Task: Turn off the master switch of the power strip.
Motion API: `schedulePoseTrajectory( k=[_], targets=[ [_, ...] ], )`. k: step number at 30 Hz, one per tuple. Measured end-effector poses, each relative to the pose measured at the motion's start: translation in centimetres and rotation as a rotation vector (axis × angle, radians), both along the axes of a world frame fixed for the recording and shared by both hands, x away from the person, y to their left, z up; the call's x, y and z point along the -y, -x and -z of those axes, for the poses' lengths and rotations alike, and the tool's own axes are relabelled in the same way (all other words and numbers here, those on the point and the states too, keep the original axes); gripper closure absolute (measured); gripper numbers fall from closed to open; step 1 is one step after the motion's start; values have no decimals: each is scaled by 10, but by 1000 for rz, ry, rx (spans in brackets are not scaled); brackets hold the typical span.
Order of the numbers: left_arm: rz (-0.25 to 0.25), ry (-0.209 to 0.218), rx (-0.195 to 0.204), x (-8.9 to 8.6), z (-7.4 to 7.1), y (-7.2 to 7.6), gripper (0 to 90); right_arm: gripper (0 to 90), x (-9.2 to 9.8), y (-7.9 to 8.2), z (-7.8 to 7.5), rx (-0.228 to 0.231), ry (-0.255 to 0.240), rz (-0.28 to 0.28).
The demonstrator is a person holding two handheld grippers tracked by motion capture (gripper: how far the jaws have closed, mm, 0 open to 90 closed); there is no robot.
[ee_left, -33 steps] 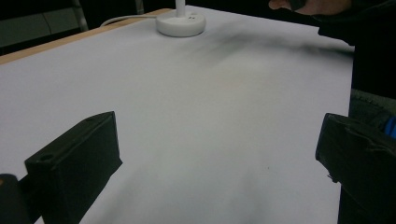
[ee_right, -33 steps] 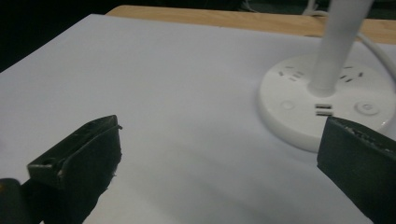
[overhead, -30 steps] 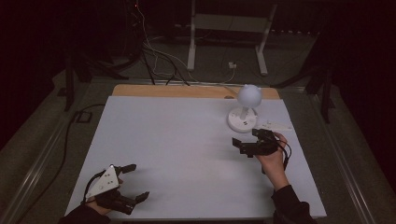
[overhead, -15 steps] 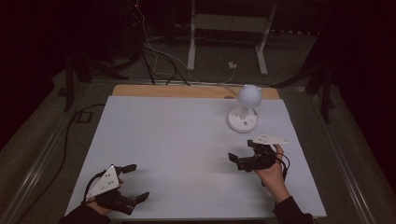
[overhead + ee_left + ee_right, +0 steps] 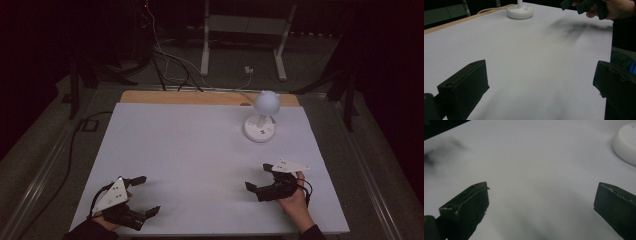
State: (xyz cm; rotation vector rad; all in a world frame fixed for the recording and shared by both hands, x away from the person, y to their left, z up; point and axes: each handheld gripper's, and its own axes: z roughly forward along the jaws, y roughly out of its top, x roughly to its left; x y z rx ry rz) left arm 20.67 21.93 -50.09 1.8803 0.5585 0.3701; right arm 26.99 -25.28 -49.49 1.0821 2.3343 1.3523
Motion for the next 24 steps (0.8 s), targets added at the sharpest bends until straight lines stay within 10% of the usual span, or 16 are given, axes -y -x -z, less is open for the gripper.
schedulePoseTrajectory(
  k=[24],
  targets=[
    [0, 2, -4, 0, 1, -1, 4, 0, 16, 25, 26, 62, 100, -75]
  ],
)
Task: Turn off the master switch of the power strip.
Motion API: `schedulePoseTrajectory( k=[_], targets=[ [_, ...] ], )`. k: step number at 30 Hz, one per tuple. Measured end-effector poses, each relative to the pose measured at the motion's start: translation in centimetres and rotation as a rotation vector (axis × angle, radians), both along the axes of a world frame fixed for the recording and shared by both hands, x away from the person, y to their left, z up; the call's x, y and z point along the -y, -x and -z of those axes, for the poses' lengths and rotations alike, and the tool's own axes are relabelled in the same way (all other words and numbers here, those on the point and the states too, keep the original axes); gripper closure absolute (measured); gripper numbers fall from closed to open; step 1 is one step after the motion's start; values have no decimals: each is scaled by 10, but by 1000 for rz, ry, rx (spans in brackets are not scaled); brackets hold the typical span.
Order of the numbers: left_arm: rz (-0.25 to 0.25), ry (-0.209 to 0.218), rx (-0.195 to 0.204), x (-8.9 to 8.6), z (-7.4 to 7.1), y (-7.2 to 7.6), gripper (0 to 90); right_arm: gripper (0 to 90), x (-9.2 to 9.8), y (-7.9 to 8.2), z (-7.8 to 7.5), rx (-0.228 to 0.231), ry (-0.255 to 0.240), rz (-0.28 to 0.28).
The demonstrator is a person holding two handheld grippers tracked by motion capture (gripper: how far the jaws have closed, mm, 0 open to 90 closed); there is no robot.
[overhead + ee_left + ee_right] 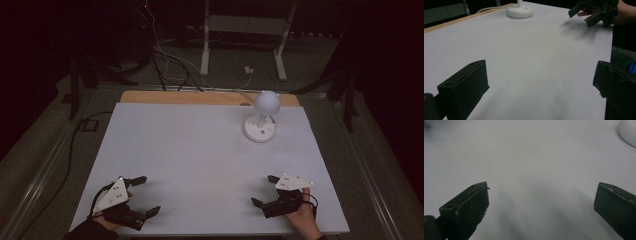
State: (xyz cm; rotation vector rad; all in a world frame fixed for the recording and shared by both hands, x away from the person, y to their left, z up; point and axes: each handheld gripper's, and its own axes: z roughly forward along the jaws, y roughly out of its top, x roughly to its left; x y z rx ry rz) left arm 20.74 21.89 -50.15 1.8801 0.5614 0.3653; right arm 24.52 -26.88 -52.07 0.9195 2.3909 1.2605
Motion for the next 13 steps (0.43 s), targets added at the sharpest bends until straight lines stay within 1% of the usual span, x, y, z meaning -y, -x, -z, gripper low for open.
schedulePoseTrajectory(
  k=[2, 6, 9, 13],
  targets=[
    [-1, -2, -1, 0, 0, 0, 4, 0, 0, -1, 1, -1, -2, -8],
    [1, 0, -4, 0, 0, 0, 4, 0, 0, -1, 1, -3, 10, -7],
    [1, -5, -2, 0, 0, 0, 4, 0, 1, -1, 1, -5, 10, -4],
    [0, 0, -3, 0, 0, 0, 3, 0, 1, -2, 0, -5, 16, -6]
  ],
)
